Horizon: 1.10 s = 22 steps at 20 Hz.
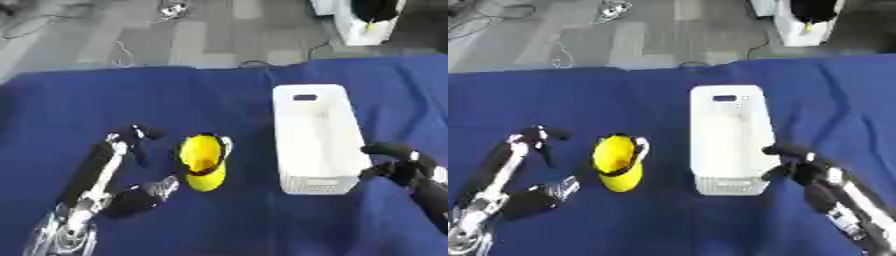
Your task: Pick up objects on the table and place them in the box.
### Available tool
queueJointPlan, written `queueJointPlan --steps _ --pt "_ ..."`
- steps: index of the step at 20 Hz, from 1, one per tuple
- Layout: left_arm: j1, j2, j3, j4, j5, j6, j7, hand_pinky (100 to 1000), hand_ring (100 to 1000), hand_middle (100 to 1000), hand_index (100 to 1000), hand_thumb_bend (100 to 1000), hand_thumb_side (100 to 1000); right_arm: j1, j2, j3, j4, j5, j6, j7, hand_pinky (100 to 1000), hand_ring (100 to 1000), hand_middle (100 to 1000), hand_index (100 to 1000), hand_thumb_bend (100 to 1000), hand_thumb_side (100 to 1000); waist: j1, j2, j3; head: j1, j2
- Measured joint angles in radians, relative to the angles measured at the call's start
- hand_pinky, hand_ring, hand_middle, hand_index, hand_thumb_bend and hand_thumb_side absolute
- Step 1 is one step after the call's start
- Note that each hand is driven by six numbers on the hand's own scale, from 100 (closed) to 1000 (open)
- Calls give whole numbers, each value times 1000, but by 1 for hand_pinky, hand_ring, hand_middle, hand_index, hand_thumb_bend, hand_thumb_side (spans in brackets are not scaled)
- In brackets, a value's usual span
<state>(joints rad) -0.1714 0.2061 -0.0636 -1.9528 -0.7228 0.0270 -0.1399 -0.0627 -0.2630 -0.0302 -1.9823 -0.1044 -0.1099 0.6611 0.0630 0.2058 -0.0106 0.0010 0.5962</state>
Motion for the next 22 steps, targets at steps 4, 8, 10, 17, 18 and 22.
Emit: queueJointPlan --steps 4,8,10,17,18,22 --pt "-65 62 -20 0 -23 -15 -93 746 502 736 816 527 587 0 0 0 0 0 3 3 814 705 872 938 500 800 6 -5 -1 0 10" --pt "-112 116 -41 2 -35 -36 -220 760 521 752 823 546 603 4 0 1 0 0 7 5 815 705 872 937 500 799 10 -7 -15 -1 10" --pt "-124 130 -49 5 -36 -45 -268 762 524 754 823 551 604 4 0 1 0 0 7 6 815 705 872 937 500 799 10 -7 -16 -1 10" --pt "-148 160 -79 15 -34 -73 -359 776 544 770 823 579 626 4 0 1 0 0 11 9 815 706 872 938 501 800 17 -7 -19 -1 2" --pt "-149 166 -85 18 -33 -76 -369 777 546 772 824 582 627 4 0 1 0 0 11 10 815 706 872 938 501 800 17 -7 -19 0 -2" --pt "-160 178 -102 20 -29 -88 -395 783 553 776 825 587 634 4 0 1 0 0 12 10 816 706 872 938 501 801 21 -7 -23 1 -13"
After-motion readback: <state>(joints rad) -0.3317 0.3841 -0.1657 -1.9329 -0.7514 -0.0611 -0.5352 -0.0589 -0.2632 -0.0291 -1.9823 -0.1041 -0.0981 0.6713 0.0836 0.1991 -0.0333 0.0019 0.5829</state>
